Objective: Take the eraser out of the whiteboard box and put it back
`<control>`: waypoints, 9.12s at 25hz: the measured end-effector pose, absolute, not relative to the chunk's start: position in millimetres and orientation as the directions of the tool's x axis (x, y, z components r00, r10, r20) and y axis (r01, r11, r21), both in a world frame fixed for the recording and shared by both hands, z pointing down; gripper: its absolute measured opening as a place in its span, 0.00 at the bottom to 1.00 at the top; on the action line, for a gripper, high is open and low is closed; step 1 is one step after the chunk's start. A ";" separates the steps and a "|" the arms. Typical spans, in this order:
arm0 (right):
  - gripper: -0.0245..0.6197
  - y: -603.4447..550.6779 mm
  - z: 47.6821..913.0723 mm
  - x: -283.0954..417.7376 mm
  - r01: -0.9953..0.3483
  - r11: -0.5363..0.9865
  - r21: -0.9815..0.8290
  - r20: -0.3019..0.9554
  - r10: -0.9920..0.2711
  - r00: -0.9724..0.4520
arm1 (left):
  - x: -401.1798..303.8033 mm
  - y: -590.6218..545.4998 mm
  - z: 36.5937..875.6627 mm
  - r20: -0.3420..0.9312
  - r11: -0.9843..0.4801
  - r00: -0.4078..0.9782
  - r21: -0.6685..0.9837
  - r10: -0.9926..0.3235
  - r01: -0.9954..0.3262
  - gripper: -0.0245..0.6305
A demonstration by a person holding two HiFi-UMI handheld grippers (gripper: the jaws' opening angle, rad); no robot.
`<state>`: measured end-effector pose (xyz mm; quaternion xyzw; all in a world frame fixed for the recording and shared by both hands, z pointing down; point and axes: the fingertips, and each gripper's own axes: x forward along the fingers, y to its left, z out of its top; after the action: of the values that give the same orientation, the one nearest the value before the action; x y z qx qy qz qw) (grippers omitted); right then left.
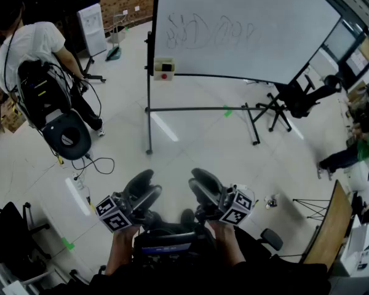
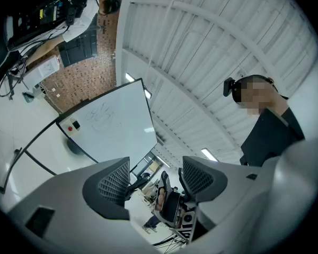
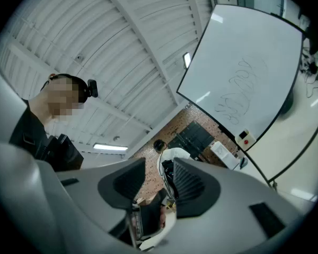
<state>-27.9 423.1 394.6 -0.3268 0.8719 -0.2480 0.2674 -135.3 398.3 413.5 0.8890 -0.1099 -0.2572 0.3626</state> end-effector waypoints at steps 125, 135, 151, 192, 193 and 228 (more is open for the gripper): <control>0.37 -173.1 529.1 63.8 -0.702 0.651 -0.288 0.281 -0.643 -0.712 | -37.2 -150.9 463.3 -0.146 -0.640 0.872 0.736 -0.467 -0.219 0.60; 0.37 -185.3 551.1 59.0 -0.705 0.672 -0.226 0.352 -0.618 -0.703 | -24.7 -155.7 464.4 -0.157 -0.622 0.868 0.757 -0.471 -0.200 0.60; 0.37 -195.7 569.6 57.3 -0.704 0.688 -0.176 0.412 -0.598 -0.688 | -24.9 -160.8 475.1 -0.149 -0.585 0.854 0.785 -0.498 -0.205 0.60; 0.31 -193.8 579.5 44.1 -0.644 0.740 0.195 0.501 -0.639 -0.583 | -41.3 -153.4 480.3 -0.145 -0.567 0.835 0.793 -0.531 -0.223 0.60; 0.31 -194.2 574.9 45.6 -0.653 0.733 0.192 0.488 -0.648 -0.584 | -40.4 -153.1 479.8 -0.145 -0.568 0.836 0.792 -0.529 -0.221 0.60; 0.30 -183.5 403.6 103.6 -0.669 0.631 -0.393 -0.199 -0.769 -0.608 | -32.6 -142.3 465.0 -0.165 -0.589 0.841 0.781 -0.515 -0.207 0.60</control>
<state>103.6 -183.5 403.6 -0.4060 0.8855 -0.1407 0.1769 -32.6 -142.3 465.0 0.8705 -0.2076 -0.1910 0.4032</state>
